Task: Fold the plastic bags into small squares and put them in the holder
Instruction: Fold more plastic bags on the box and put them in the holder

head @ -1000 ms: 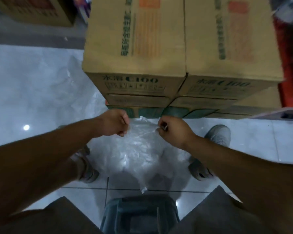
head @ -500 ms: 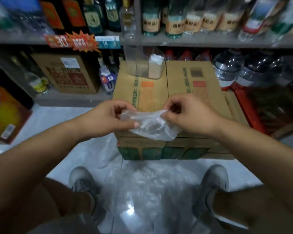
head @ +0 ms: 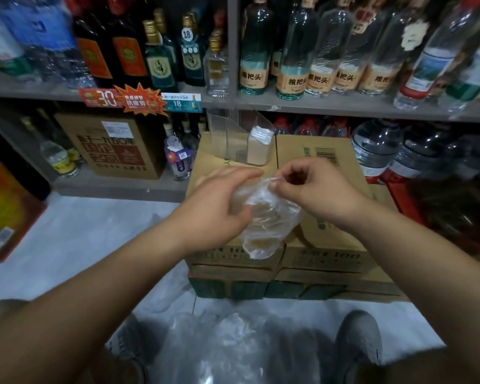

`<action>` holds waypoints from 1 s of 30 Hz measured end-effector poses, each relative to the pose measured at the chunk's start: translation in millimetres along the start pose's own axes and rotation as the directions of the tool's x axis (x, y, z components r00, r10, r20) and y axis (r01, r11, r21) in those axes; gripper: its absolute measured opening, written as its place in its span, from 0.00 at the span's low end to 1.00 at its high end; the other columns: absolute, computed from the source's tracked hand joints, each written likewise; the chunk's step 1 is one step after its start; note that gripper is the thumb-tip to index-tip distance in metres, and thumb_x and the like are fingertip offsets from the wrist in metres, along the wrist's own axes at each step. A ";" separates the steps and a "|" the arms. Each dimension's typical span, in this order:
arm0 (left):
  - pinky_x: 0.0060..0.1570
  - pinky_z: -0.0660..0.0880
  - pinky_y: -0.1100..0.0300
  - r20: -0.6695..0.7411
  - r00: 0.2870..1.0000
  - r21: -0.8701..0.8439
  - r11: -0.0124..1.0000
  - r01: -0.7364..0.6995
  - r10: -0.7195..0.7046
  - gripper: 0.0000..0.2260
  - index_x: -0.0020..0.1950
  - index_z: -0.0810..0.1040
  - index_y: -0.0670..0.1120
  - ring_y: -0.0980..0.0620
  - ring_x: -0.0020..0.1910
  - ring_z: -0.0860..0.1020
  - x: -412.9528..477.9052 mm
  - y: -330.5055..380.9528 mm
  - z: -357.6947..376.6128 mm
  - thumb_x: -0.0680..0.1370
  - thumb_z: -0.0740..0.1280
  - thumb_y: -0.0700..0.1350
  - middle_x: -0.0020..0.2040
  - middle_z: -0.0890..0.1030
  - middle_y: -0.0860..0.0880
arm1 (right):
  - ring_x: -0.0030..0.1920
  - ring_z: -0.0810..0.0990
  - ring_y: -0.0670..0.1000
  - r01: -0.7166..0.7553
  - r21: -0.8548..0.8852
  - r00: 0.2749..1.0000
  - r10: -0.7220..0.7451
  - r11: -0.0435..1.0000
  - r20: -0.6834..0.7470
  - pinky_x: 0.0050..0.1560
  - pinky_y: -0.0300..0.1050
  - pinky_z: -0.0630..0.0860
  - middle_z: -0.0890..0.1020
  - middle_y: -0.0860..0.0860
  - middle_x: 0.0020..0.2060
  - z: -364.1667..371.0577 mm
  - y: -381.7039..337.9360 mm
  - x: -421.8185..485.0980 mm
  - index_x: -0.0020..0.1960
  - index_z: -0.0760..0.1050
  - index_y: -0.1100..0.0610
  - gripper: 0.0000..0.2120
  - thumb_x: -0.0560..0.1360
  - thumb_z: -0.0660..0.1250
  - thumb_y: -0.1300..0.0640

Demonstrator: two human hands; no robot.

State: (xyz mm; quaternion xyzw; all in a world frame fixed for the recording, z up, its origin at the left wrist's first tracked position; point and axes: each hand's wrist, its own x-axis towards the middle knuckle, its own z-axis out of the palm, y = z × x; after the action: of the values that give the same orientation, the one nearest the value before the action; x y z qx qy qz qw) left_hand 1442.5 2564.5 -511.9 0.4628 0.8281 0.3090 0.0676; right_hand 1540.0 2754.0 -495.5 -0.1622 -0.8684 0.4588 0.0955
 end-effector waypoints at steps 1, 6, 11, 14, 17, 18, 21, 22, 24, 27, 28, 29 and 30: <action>0.70 0.70 0.51 0.046 0.998 -0.136 0.990 0.047 -0.041 0.27 0.75 0.70 0.56 0.57 0.69 0.72 2.3 -0.3 4.3 0.77 0.72 0.49 0.69 0.76 0.55 | 0.38 0.79 0.41 0.022 -0.012 1.000 -0.022 1.000 0.007 0.43 0.39 0.77 0.82 0.45 0.37 1.6 -0.7 1.6 0.47 0.83 0.55 0.03 0.76 0.74 0.56; 0.54 0.80 0.45 -0.036 0.979 -0.483 0.861 0.160 -0.203 0.07 0.56 0.82 0.50 0.50 0.47 0.84 16.6 -3.6 14.7 0.78 0.73 0.45 0.48 0.86 0.50 | 0.50 0.81 0.46 0.072 0.124 0.993 -0.059 0.990 -0.100 0.49 0.41 0.79 0.81 0.47 0.52 8.7 -1.8 4.7 0.57 0.79 0.50 0.14 0.73 0.77 0.55; 0.42 0.78 0.53 -0.048 0.932 -0.764 0.615 0.197 -0.359 0.03 0.50 0.81 0.41 0.44 0.38 0.81 21.0 -3.0 8.6 0.79 0.71 0.40 0.40 0.85 0.44 | 0.46 0.82 0.47 0.040 0.055 0.990 -0.032 0.998 -0.138 0.51 0.48 0.80 0.83 0.47 0.42 8.6 0.0 1.3 0.45 0.81 0.50 0.05 0.74 0.76 0.52; 0.42 0.75 0.56 -0.067 0.914 -0.796 0.574 0.193 -0.401 0.06 0.44 0.81 0.43 0.47 0.38 0.78 20.4 -5.8 8.9 0.80 0.70 0.42 0.37 0.82 0.46 | 0.46 0.83 0.49 -0.003 0.191 0.975 0.045 0.982 -0.219 0.53 0.48 0.79 0.84 0.48 0.41 7.9 2.8 4.0 0.42 0.81 0.51 0.04 0.76 0.73 0.55; 0.41 0.75 0.55 -0.094 0.895 -0.804 0.563 0.191 -0.436 0.11 0.41 0.80 0.42 0.47 0.38 0.76 16.5 -6.5 7.0 0.82 0.68 0.45 0.36 0.81 0.46 | 0.44 0.83 0.51 0.018 0.455 0.947 0.131 0.890 -0.295 0.53 0.48 0.80 0.84 0.49 0.39 0.7 2.0 10.9 0.42 0.79 0.52 0.08 0.79 0.69 0.60; 0.41 0.76 0.55 -0.076 0.890 -0.806 0.553 0.210 -0.449 0.14 0.43 0.80 0.39 0.46 0.37 0.77 14.6 -6.0 6.4 0.83 0.66 0.47 0.37 0.82 0.44 | 0.42 0.82 0.50 0.021 0.521 0.937 0.166 0.853 -0.309 0.50 0.47 0.80 0.83 0.49 0.37 -0.9 2.8 13.1 0.42 0.78 0.53 0.08 0.80 0.67 0.61; 0.44 0.79 0.59 0.004 0.894 -0.761 0.579 0.293 -0.447 0.15 0.50 0.82 0.38 0.51 0.42 0.83 8.6 -5.9 8.9 0.84 0.64 0.49 0.43 0.86 0.45 | 0.37 0.81 0.48 0.013 0.574 0.909 0.229 0.819 -0.348 0.42 0.44 0.78 0.81 0.49 0.37 -0.3 6.3 15.9 0.43 0.76 0.53 0.09 0.81 0.65 0.62; 0.48 0.79 0.59 -0.001 0.901 -0.743 0.603 0.290 -0.435 0.13 0.55 0.82 0.41 0.54 0.47 0.84 7.6 -7.6 11.5 0.83 0.65 0.50 0.48 0.86 0.48 | 0.38 0.80 0.49 0.013 0.542 0.906 0.220 0.840 -0.361 0.42 0.45 0.77 0.81 0.49 0.37 0.6 8.4 15.9 0.44 0.76 0.53 0.09 0.82 0.65 0.61; 0.59 0.75 0.63 -0.049 0.907 -0.710 0.653 0.263 -0.418 0.18 0.67 0.76 0.51 0.61 0.60 0.79 6.8 -9.9 12.0 0.79 0.70 0.53 0.60 0.81 0.58 | 0.39 0.79 0.48 0.024 0.461 0.914 0.167 0.887 -0.370 0.42 0.45 0.77 0.81 0.49 0.38 2.0 9.8 14.9 0.44 0.76 0.52 0.08 0.82 0.65 0.60; 0.65 0.74 0.59 -0.099 0.933 -0.696 0.694 0.183 -0.345 0.27 0.70 0.75 0.54 0.62 0.64 0.76 7.9 -12.2 9.0 0.72 0.73 0.57 0.63 0.79 0.61 | 0.41 0.80 0.49 0.052 0.376 0.926 0.097 0.925 -0.366 0.42 0.45 0.78 0.81 0.49 0.41 3.6 10.8 14.6 0.46 0.76 0.52 0.06 0.81 0.65 0.59; 0.64 0.77 0.53 -0.111 0.941 -0.698 0.699 0.156 -0.320 0.24 0.67 0.78 0.55 0.57 0.63 0.78 8.0 -12.0 8.4 0.72 0.74 0.57 0.61 0.81 0.58 | 0.43 0.80 0.50 0.059 0.359 0.926 0.083 0.931 -0.367 0.44 0.48 0.78 0.81 0.50 0.42 4.2 11.5 14.7 0.46 0.77 0.52 0.06 0.81 0.66 0.59; 0.62 0.78 0.49 -0.135 0.944 -0.686 0.716 0.130 -0.301 0.20 0.63 0.80 0.56 0.54 0.61 0.80 8.0 -12.1 8.0 0.72 0.76 0.55 0.58 0.83 0.56 | 0.44 0.80 0.51 0.065 0.343 0.927 0.071 0.937 -0.369 0.45 0.49 0.79 0.81 0.50 0.43 4.5 11.8 14.6 0.47 0.77 0.51 0.05 0.81 0.66 0.59; 0.60 0.80 0.48 -0.164 0.946 -0.661 0.743 0.105 -0.279 0.17 0.60 0.81 0.56 0.53 0.58 0.81 8.1 -12.8 7.9 0.73 0.77 0.52 0.56 0.84 0.55 | 0.44 0.81 0.51 0.067 0.324 0.926 0.062 0.944 -0.373 0.45 0.50 0.79 0.82 0.49 0.44 4.8 12.5 14.8 0.47 0.77 0.51 0.05 0.81 0.67 0.59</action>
State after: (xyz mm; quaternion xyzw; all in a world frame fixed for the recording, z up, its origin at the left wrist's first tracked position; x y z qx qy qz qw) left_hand 1431.9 2569.7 -524.2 0.2795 0.7163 0.6219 0.1483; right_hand 1527.2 2762.3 -508.3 -0.2279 -0.7443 0.5581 0.2874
